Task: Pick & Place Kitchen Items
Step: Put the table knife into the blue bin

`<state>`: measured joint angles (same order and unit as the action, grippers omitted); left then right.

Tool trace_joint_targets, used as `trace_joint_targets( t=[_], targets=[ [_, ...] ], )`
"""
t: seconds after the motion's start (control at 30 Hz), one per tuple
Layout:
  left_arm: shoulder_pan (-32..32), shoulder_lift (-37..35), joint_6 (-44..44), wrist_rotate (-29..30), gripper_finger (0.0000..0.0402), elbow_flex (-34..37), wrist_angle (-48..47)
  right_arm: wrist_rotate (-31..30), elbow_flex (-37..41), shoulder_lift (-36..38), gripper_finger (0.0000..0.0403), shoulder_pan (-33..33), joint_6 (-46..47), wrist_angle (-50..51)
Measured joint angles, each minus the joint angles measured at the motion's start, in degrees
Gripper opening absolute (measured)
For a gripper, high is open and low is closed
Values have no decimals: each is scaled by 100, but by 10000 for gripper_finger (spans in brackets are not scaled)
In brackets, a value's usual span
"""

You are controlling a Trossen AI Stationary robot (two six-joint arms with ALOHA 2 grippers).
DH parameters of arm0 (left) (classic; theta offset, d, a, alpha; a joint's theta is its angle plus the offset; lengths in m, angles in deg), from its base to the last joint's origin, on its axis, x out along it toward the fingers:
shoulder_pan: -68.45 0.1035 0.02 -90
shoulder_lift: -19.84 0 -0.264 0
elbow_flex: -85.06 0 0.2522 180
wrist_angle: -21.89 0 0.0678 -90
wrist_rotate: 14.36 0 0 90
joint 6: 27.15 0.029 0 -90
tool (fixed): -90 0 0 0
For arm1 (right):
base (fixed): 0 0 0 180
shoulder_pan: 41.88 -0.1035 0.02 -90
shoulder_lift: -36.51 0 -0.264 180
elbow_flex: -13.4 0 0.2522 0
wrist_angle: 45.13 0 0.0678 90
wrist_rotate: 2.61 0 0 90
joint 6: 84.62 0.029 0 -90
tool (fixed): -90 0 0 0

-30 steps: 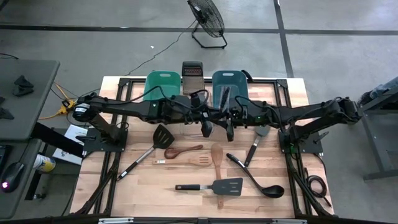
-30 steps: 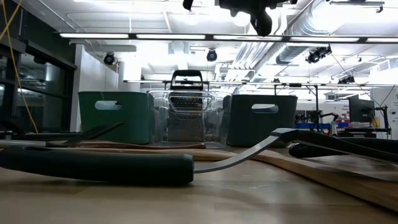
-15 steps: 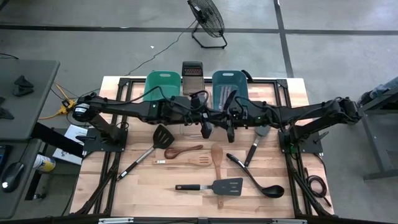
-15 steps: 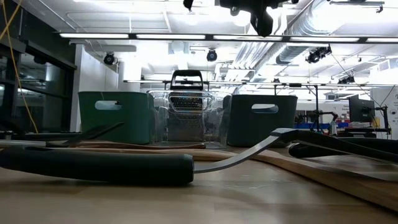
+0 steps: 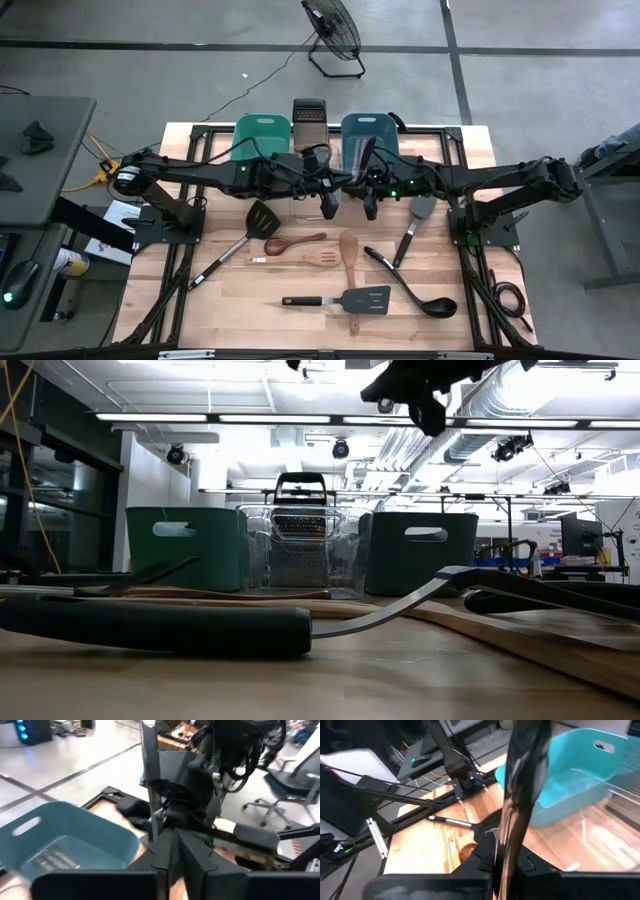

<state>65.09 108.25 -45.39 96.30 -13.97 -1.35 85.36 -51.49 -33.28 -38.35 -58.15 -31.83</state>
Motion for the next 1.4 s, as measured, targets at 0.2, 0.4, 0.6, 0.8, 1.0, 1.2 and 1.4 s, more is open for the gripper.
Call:
trace_joint_targets(
  t=[0.2,0.4,0.6,0.8,1.0,1.2,1.4],
  targets=[
    [2,-441,172,487,93,2,-656,224,0,91,5,427,299,217],
    [2,-1121,414,1275,125,3,-1632,557,0,93,5,1101,1051,545],
    [4,-1806,583,1950,127,1,-2496,754,0,93,5,1797,1467,1078],
    [4,-2214,682,2210,127,1,-2999,794,0,93,5,2194,1677,1273],
    [25,-2487,1031,2257,127,11,-3339,624,-92,-79,5,2353,1893,1406],
    [561,-2562,1409,1878,127,17,-3360,384,-1346,-1075,5,2355,1561,2663],
    [1347,-2664,1649,1092,127,26,-3453,260,-2421,-1943,5,2520,1537,3967]
  ],
)
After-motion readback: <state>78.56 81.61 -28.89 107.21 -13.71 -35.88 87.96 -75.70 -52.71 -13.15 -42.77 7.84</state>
